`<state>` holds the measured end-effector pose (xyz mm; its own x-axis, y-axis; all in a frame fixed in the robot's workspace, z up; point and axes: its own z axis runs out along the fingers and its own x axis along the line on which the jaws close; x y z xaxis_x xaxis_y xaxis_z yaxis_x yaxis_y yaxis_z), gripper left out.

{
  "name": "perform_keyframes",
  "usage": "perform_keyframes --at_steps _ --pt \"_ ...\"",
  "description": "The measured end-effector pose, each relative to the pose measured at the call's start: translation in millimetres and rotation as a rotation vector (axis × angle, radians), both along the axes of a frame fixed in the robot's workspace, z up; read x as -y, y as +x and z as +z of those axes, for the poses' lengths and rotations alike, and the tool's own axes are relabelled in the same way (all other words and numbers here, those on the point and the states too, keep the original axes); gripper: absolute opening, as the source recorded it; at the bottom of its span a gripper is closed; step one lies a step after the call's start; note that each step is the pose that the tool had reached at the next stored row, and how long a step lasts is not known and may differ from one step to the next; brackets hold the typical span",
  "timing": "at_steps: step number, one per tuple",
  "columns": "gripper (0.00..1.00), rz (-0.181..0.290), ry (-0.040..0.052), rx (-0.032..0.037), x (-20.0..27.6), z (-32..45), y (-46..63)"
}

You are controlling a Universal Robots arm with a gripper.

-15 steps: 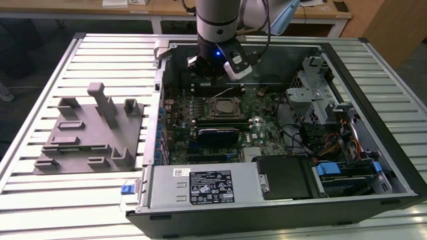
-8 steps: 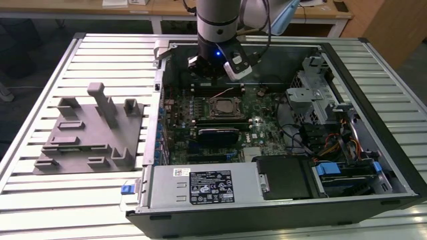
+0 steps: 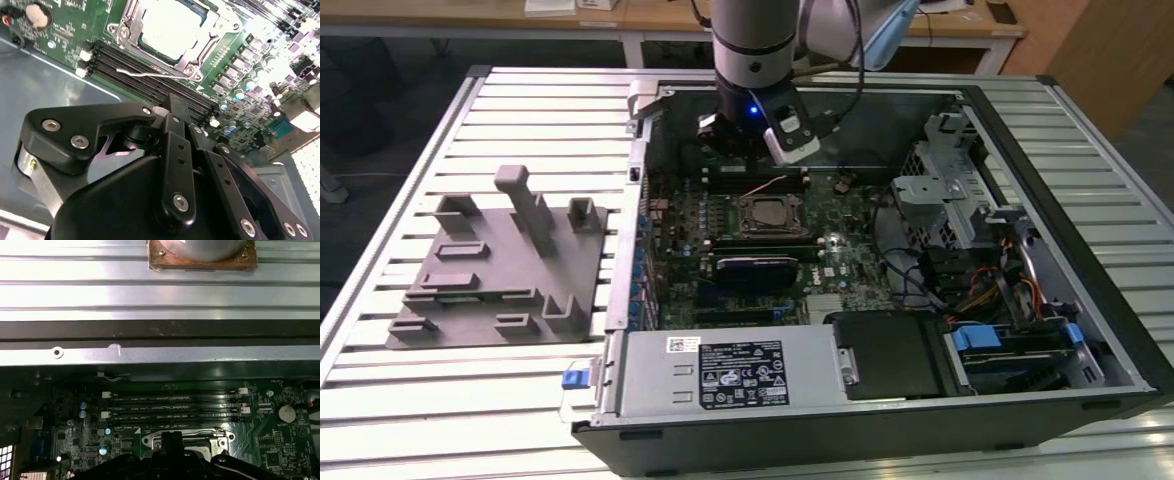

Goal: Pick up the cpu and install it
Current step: 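Install the first cpu locking lever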

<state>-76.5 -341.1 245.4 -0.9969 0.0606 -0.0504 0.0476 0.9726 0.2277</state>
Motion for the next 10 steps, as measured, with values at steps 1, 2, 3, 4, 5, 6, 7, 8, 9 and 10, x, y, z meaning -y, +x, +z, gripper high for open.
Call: perform_keyframes --at_steps 1,2,3,4,5,6,7,8,9,10 --pt "0.11 -0.009 0.0000 0.0016 0.0 -1.0 0.0" --pt "0.11 -0.018 -0.0001 0.0031 0.0 -1.9 0.0" --pt "0.11 -0.027 0.0000 0.0048 0.0 -2.9 0.0" --pt "0.11 -0.037 -0.0001 0.0066 0.0 -4.0 0.0" --pt "0.11 -0.046 0.0000 0.0080 0.0 -5.0 0.0" --pt "0.11 -0.054 0.0000 0.0093 0.0 -6.0 0.0" --pt "0.11 -0.063 0.0000 0.0111 0.0 -6.9 0.0" --pt "0.11 -0.070 0.0002 0.0135 0.0 -7.7 0.0" --pt "0.11 -0.076 0.0001 0.0166 0.0 -8.2 0.0" --pt "0.11 -0.082 0.0000 0.0202 0.1 -8.7 0.0"
